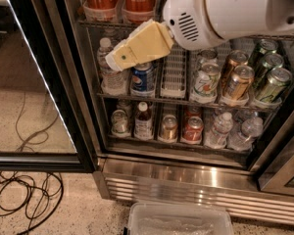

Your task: Pick coke can from top shelf of fridge

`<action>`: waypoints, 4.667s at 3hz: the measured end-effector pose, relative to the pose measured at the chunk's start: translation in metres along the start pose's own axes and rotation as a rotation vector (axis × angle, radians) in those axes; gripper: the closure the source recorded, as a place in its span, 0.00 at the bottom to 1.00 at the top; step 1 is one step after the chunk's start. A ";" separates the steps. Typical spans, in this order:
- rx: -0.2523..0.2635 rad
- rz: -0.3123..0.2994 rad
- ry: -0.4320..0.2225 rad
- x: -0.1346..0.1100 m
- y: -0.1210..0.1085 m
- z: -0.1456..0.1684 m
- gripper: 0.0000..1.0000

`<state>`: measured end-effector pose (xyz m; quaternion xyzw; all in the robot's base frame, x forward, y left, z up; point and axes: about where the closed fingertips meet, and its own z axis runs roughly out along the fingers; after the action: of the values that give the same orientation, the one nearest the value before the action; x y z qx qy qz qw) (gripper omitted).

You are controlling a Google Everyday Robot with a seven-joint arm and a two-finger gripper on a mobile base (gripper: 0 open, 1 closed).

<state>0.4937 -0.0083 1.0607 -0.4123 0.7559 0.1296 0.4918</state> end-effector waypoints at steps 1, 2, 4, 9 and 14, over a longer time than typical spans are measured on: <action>0.035 0.012 -0.039 -0.007 0.000 0.003 0.00; 0.100 0.066 -0.083 -0.007 0.004 0.023 0.00; 0.291 0.120 -0.221 -0.007 -0.017 0.040 0.00; 0.376 0.183 -0.400 -0.028 -0.029 0.014 0.00; 0.400 0.256 -0.497 -0.007 -0.026 0.033 0.00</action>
Offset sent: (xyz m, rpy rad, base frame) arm 0.0619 0.0237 -0.0080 0.2772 -0.1770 -0.3073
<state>0.5351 -0.0013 1.0563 -0.1652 0.6689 0.1362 0.7119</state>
